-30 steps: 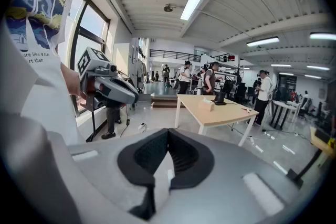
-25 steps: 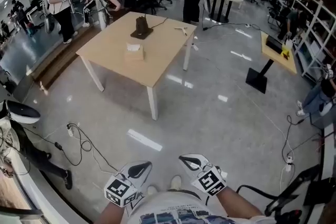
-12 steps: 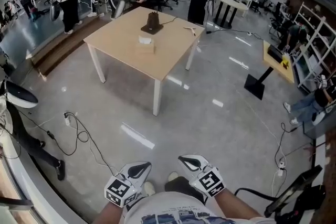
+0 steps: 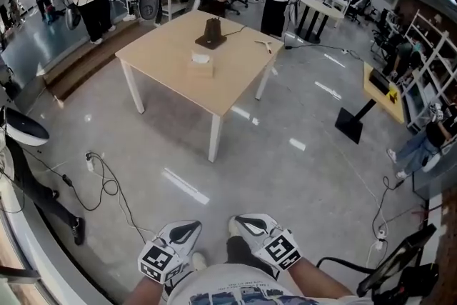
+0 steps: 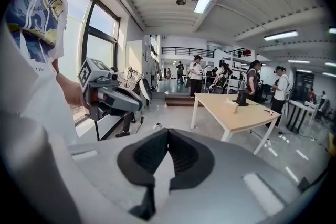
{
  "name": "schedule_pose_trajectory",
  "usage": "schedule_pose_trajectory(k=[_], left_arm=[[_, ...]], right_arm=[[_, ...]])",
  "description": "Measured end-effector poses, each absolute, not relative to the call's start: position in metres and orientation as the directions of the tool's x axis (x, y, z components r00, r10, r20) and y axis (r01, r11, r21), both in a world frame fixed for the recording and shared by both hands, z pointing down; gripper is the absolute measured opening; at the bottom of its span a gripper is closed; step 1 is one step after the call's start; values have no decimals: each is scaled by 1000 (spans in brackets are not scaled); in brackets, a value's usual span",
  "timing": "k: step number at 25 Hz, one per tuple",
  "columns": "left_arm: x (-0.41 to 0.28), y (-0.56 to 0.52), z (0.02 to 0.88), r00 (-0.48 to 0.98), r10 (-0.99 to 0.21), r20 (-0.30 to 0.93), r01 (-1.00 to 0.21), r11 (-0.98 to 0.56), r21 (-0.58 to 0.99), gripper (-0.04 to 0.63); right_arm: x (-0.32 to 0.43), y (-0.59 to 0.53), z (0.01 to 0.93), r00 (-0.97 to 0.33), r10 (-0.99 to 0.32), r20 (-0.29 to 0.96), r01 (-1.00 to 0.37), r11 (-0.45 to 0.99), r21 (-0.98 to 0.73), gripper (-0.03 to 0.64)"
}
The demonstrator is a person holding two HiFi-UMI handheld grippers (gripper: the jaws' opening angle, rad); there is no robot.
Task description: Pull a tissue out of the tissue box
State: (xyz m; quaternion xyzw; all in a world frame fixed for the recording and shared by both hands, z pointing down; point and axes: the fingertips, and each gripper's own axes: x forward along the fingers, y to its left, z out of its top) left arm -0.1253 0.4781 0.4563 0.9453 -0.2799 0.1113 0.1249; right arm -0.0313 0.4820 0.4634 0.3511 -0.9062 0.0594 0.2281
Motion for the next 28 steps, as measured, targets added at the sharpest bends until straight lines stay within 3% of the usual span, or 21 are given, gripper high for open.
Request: schedule_pose_trajectory(k=[17,28], left_arm=[[10,294,445,761,-579,293,-632,-764,131,2],[-13,209,452,711,-628,316,-695,-694,185,2]], right_arm=[[94,287,471,-727,-533,433,-577,816,36,3],[81,194,494,-759,-471,449,-535,845,-17,3]])
